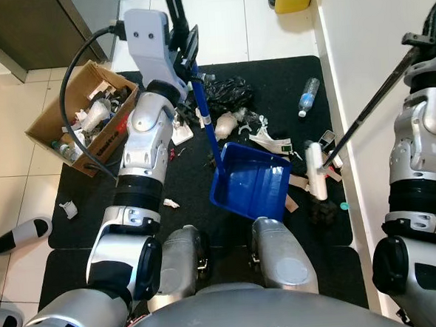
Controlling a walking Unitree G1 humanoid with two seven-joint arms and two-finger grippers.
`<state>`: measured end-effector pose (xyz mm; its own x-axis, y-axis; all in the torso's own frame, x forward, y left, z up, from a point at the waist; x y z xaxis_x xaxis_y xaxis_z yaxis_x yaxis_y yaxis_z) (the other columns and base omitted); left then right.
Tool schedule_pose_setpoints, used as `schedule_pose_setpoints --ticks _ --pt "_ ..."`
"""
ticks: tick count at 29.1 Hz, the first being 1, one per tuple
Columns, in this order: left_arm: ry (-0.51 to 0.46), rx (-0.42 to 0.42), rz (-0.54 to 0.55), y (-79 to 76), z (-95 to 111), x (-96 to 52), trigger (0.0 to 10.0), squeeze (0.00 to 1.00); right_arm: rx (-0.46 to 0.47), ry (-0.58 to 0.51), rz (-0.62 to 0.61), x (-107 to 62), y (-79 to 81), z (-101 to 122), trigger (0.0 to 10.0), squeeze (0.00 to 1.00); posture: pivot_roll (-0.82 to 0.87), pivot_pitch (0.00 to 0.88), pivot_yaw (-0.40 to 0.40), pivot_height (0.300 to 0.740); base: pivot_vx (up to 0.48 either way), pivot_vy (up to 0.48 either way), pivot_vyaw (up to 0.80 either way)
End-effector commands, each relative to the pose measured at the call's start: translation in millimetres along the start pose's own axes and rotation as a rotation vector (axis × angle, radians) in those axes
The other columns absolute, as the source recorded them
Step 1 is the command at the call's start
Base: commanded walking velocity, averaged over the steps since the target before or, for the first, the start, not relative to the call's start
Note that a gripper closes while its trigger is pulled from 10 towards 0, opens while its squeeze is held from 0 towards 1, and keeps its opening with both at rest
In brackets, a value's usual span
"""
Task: Sweep floor
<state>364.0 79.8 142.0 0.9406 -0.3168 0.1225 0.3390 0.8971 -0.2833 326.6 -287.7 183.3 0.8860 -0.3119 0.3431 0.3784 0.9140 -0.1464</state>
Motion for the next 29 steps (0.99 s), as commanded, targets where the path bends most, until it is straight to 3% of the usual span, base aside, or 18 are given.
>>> schedule_pose_setpoints --ticks 1,9,12,14,15,20,23,29 --pt "-0.018 0.012 0.006 5.4 5 -1.9 10.0 0.00 0.012 -0.030 0.003 1.3 2.6 6 10.0 0.00 -0.07 0.028 0.086 0.740 0.000 0.000 0.00" --pt "-0.005 0.025 0.013 11.4 3 -5.2 10.0 0.00 0.015 -0.030 0.007 1.0 3.1 6 10.0 0.00 -0.07 0.028 0.087 0.740 0.000 0.000 0.00" --pt "0.007 0.040 0.042 21.0 2 -7.7 10.0 0.00 0.016 -0.029 0.008 0.0 3.5 5 10.0 0.00 -0.07 0.028 0.087 0.740 0.000 0.000 0.00" --pt "0.017 0.067 0.084 37.6 1 -11.9 10.0 0.00 0.019 -0.029 0.011 -1.1 4.8 4 10.0 0.00 -0.06 0.035 0.090 0.740 0.000 0.000 0.00" --pt "0.017 0.067 0.084 37.6 1 -11.9 10.0 0.00 0.019 -0.029 0.011 -1.1 4.8 4 10.0 0.00 -0.06 0.035 0.090 0.740 0.000 0.000 0.00" --pt "0.007 0.127 0.218 91.9 14 -25.6 10.0 0.00 0.042 -0.037 0.057 -2.4 18.6 2 10.0 0.00 -0.04 0.064 0.079 0.740 0.000 0.000 0.00" --pt "0.001 0.132 0.230 97.8 17 -28.2 10.0 0.00 0.039 -0.040 0.065 -2.5 21.0 2 10.0 0.00 -0.04 0.064 0.079 0.740 0.000 0.000 0.00" --pt "-0.036 0.224 0.258 134.8 48 -50.2 10.0 0.00 0.050 -0.052 0.069 -1.5 25.3 1 10.0 0.00 0.01 0.088 0.065 0.740 0.000 0.000 0.00"
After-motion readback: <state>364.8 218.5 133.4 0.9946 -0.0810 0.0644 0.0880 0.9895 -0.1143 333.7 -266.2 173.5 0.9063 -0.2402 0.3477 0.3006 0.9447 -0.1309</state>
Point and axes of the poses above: a point about 5 cm out from each wrist's last joint towards the gripper, its own x axis pointing out of the wrist towards the gripper, its own z axis along the axis of the wrist's last joint, y = z × x, the point moved 3 cm from there along x, pointing out of the wrist towards the gripper, and after that the axes turned 9 degrees about -x, right-handed, at the moved point
